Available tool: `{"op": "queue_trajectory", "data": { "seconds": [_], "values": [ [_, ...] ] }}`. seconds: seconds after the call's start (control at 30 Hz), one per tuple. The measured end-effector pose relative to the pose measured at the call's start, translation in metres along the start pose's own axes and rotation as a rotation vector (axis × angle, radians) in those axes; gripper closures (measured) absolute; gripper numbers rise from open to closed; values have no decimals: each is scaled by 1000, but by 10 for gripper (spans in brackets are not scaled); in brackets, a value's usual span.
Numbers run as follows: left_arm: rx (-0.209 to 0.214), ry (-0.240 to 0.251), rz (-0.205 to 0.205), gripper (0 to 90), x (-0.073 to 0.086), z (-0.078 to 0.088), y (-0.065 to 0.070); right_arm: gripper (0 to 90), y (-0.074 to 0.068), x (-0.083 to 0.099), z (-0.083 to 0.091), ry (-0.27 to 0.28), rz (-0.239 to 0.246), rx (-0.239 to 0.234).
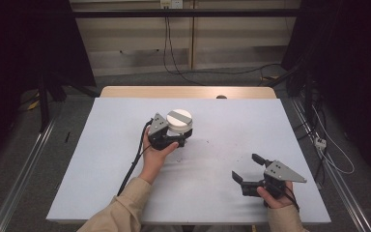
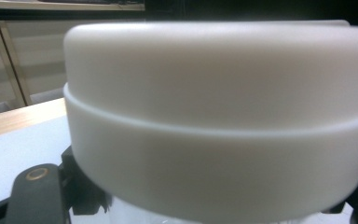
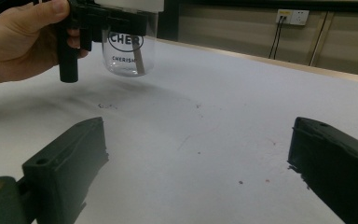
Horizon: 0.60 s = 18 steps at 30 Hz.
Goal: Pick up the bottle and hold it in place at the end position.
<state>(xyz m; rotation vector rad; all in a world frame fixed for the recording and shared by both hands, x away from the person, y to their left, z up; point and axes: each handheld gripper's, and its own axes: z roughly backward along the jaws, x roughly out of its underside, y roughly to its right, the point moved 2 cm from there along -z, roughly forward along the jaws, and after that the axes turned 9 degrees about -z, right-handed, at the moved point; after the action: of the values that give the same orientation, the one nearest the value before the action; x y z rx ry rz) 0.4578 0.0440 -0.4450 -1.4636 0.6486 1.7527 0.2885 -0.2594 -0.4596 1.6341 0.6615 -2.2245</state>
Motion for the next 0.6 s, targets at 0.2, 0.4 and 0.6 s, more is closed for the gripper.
{"op": "queue_trajectory", "data": {
  "seconds": [0.2,0.4,0.6],
  "values": [
    [-5,-1,-1,185,-1,-1,-2,35,0,0,0,-1,3,-2],
    [-4,2,6,185,-1,-5,-1,35,0,0,-1,1,1,-2],
    [-7,-1,7,185,-1,-10,-2,35,0,0,0,0,-1,-2]
  ]
}}
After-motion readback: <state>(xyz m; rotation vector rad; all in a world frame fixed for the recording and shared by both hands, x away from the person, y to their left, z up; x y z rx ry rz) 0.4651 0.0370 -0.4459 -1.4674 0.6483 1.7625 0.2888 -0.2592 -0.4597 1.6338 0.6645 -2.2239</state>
